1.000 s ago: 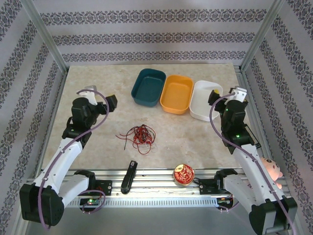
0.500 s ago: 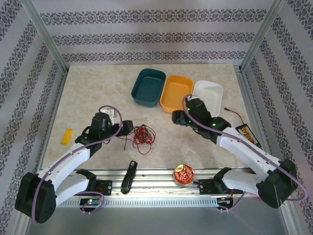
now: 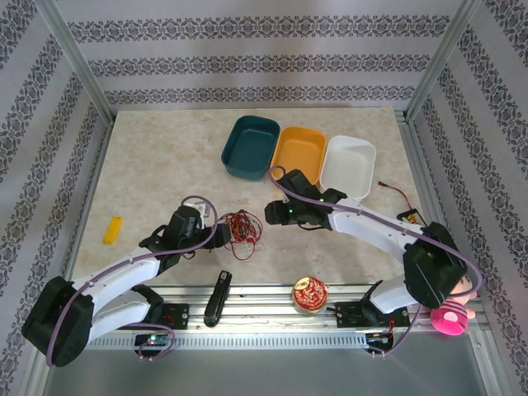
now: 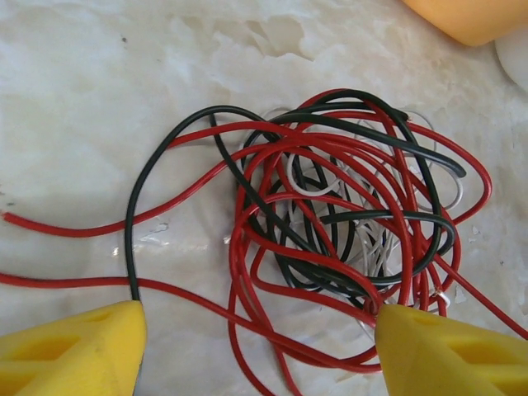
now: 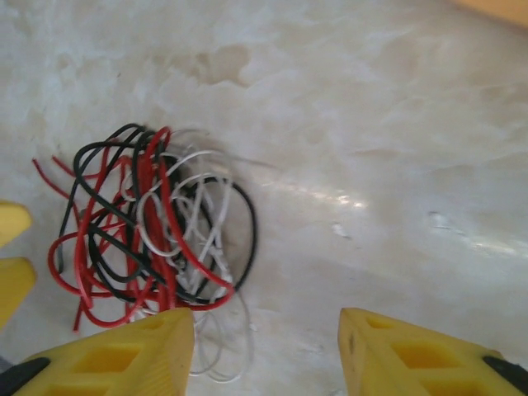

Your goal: Untangle the cables

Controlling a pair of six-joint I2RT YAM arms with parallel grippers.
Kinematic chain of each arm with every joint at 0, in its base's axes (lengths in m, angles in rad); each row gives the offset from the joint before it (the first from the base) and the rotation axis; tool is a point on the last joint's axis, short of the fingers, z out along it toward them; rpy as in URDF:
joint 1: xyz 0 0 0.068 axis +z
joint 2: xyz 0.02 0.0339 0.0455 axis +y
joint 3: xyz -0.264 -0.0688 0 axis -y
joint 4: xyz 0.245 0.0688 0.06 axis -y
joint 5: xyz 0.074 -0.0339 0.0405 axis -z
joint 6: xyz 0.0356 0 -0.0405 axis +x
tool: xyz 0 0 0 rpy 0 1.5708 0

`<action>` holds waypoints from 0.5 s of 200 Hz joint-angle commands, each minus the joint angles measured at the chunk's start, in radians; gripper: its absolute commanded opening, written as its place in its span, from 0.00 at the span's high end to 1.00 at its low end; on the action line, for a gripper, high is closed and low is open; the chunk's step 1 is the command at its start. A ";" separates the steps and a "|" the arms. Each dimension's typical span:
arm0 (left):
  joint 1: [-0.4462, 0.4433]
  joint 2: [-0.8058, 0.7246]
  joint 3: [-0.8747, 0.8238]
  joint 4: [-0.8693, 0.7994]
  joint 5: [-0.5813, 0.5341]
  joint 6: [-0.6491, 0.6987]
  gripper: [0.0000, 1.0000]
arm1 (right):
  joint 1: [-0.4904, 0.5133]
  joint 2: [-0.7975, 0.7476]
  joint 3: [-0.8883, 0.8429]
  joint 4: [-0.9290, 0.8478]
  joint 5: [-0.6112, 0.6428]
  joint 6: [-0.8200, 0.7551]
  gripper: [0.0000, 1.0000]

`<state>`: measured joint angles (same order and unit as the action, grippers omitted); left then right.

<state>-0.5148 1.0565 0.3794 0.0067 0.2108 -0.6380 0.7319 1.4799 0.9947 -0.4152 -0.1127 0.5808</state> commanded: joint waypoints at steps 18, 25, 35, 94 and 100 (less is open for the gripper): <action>-0.022 0.068 0.009 0.142 0.022 -0.034 0.35 | 0.028 0.131 0.087 0.021 -0.113 -0.016 0.55; -0.023 0.084 0.011 0.154 0.024 -0.037 0.36 | 0.029 0.152 0.098 0.027 -0.125 -0.017 0.57; -0.024 0.105 0.015 0.167 0.028 -0.039 0.38 | 0.035 0.177 0.113 0.029 -0.139 -0.020 0.59; -0.024 0.197 -0.004 0.287 0.034 -0.094 0.47 | 0.043 0.239 0.140 0.021 -0.127 -0.027 0.65; -0.024 0.202 -0.005 0.295 0.034 -0.099 0.47 | 0.043 0.244 0.140 0.021 -0.126 -0.029 0.67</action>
<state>-0.5247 1.2411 0.3798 0.2058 0.2352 -0.6949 0.7639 1.7016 1.1072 -0.3939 -0.2302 0.5686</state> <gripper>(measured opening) 0.535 0.355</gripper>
